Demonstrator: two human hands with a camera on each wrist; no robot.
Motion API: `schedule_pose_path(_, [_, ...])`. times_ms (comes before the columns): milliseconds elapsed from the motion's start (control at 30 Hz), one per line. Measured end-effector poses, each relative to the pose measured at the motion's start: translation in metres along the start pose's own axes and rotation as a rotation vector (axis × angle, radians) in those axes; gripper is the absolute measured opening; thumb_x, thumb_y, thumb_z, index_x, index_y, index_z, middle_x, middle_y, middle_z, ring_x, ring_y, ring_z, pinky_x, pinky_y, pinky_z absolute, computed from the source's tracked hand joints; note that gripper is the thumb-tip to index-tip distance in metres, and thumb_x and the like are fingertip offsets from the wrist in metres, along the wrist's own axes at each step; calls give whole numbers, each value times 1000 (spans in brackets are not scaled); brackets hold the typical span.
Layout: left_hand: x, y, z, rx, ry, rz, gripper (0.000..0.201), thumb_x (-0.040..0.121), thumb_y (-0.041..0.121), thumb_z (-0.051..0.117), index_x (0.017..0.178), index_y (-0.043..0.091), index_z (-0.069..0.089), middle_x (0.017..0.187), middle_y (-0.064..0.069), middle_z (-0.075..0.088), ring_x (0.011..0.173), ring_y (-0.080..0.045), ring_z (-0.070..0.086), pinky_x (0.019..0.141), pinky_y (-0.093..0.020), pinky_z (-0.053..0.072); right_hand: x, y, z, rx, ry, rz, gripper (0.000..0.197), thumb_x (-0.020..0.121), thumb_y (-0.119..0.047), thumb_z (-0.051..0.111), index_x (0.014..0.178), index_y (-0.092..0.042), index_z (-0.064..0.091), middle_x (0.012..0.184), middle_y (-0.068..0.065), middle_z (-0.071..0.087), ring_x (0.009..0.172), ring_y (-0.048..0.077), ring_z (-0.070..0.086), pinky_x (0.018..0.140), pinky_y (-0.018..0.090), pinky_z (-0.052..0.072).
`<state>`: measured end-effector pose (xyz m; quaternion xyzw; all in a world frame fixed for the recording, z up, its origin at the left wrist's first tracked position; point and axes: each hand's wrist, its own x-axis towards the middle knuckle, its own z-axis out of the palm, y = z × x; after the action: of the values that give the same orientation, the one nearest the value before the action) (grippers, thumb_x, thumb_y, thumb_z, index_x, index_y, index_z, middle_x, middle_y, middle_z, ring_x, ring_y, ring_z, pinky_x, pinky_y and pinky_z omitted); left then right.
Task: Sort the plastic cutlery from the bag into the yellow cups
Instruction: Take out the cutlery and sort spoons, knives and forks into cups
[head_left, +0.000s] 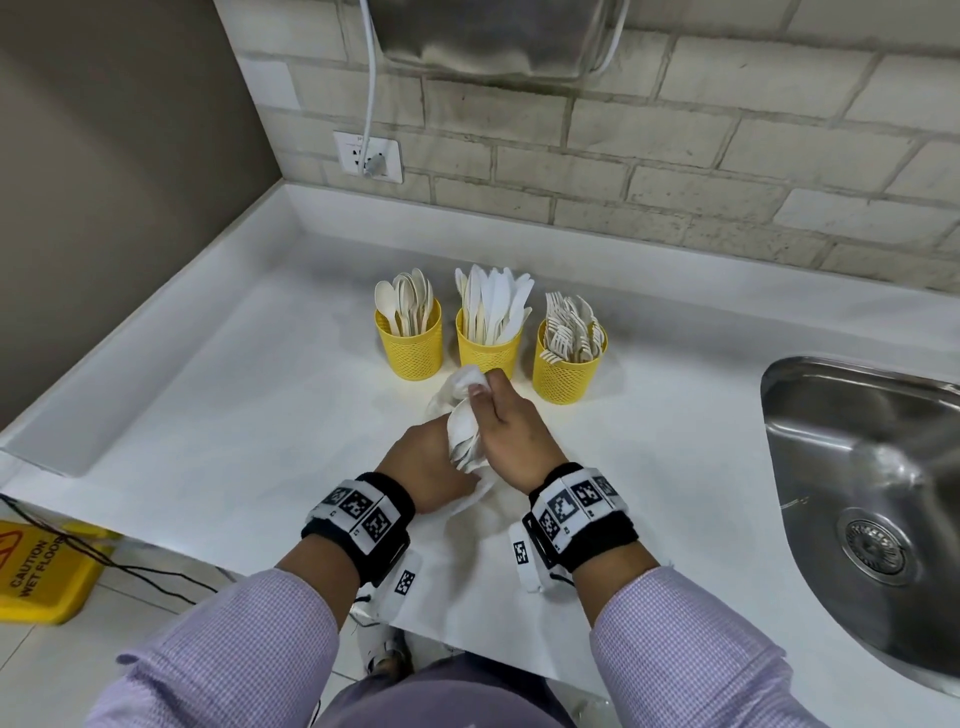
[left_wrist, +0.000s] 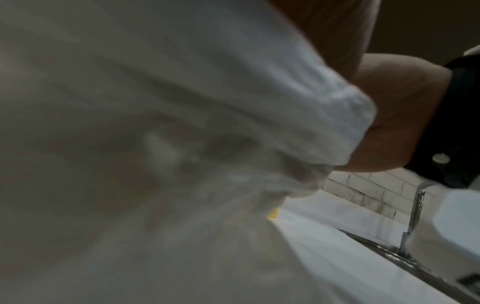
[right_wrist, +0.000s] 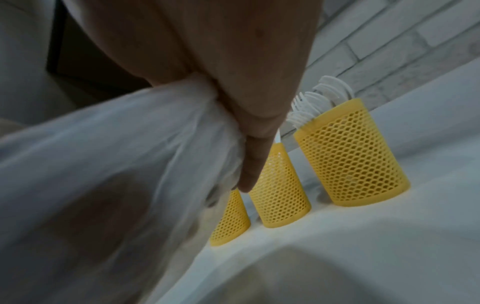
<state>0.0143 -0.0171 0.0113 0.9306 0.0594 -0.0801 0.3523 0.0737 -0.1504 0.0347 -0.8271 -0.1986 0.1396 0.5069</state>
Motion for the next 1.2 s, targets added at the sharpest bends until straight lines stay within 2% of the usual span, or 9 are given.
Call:
schedule_pose_path(200, [-3,6,-4,10,9,-25,28,76,46,64,95,34,49,83,10,59,80,-19,58,72,-27,43,6,-9,-16,111,213,50,13,104,-20,45,92,-16,49,78,-4,56,76,16,55,74,37,42])
schedule_pose_path(300, [-4,11,-4,41,28,24,52,70,42,59,119,27,54,97,-1,70,88,-29,66,77,-36,53,3,-9,-6,44,76,60,14,104,-23,41,91,-17,42,82,8,60,83,33,59,78,45,47])
schedule_pose_path(567, [-14,-5,-13,-239,97,-17,48,82,31,76,127,35,59,115,19,66,108,-5,62,91,-21,44,2,-1,-14,553,406,241,17,91,-32,48,87,-19,59,88,7,62,85,25,59,81,39,47])
schedule_pose_path(700, [-19,-9,-21,-309,100,18,59,78,30,78,125,53,50,122,24,65,113,2,60,98,-21,43,-7,6,-24,931,346,379,13,103,-13,47,101,-10,59,92,12,66,81,26,66,69,34,54])
schedule_pose_path(833, [-21,-14,-23,-346,66,45,70,79,23,82,133,48,46,127,26,62,114,14,56,96,-8,40,-15,10,-25,1211,255,419,27,102,-16,47,91,-1,67,88,22,69,72,32,71,72,43,58])
schedule_pose_path(967, [-22,-17,-22,-384,1,30,63,78,18,82,131,38,55,120,17,69,109,5,63,95,-16,46,-10,15,-18,1337,233,511,30,91,-25,69,104,-2,55,121,33,56,79,36,54,69,39,51])
schedule_pose_path(1067, [-22,-20,-25,-414,-86,8,53,70,24,79,121,25,65,108,12,74,100,-7,69,89,-25,52,4,41,-13,1355,171,528,84,59,-29,98,125,-2,53,112,24,41,112,47,51,89,42,45])
schedule_pose_path(1133, [-22,-21,-30,-436,-100,-23,40,68,24,83,105,20,69,88,15,72,84,-7,67,76,-23,52,-5,23,-18,1263,68,489,77,76,-30,89,136,-1,51,121,29,49,132,50,46,111,52,39])
schedule_pose_path(1200, [-22,-22,-34,-486,-86,-33,28,72,15,88,92,18,68,75,17,70,74,-1,65,67,-17,48,-13,11,-25,1059,-29,430,51,89,-22,77,130,3,60,127,28,65,118,42,63,102,55,51])
